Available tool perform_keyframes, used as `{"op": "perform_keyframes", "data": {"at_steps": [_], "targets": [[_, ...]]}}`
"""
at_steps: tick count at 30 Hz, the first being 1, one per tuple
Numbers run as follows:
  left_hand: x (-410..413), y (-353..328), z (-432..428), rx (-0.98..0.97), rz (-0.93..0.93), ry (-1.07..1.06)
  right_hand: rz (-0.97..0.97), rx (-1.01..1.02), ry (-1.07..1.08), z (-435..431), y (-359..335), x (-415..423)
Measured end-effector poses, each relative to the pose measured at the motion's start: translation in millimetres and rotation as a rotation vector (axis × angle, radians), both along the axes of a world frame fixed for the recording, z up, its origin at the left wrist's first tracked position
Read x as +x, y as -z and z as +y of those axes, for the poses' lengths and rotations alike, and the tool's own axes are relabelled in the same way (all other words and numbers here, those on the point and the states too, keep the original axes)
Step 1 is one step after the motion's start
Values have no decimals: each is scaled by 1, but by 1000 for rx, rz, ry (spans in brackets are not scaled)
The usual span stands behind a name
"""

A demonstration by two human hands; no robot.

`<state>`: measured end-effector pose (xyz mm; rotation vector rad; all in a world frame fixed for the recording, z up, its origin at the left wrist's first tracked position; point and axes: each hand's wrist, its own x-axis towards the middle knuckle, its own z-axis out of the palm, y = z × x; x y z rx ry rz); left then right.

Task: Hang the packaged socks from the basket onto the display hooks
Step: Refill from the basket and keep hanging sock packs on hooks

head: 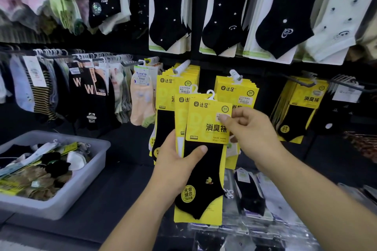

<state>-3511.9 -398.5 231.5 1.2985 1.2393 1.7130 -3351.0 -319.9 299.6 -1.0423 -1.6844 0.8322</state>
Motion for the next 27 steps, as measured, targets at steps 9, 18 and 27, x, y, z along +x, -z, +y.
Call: {"op": "perform_keyframes", "data": {"at_steps": [9,18,27], "targets": [[-2,2,6,-39,-124,-68,481,67,137,17,-1,32],[0,5,9,-40,-134,-45,503,81,147,28,-11,25],[1,2,7,-32,-155,37,340,55,209,37,1,24]]}}
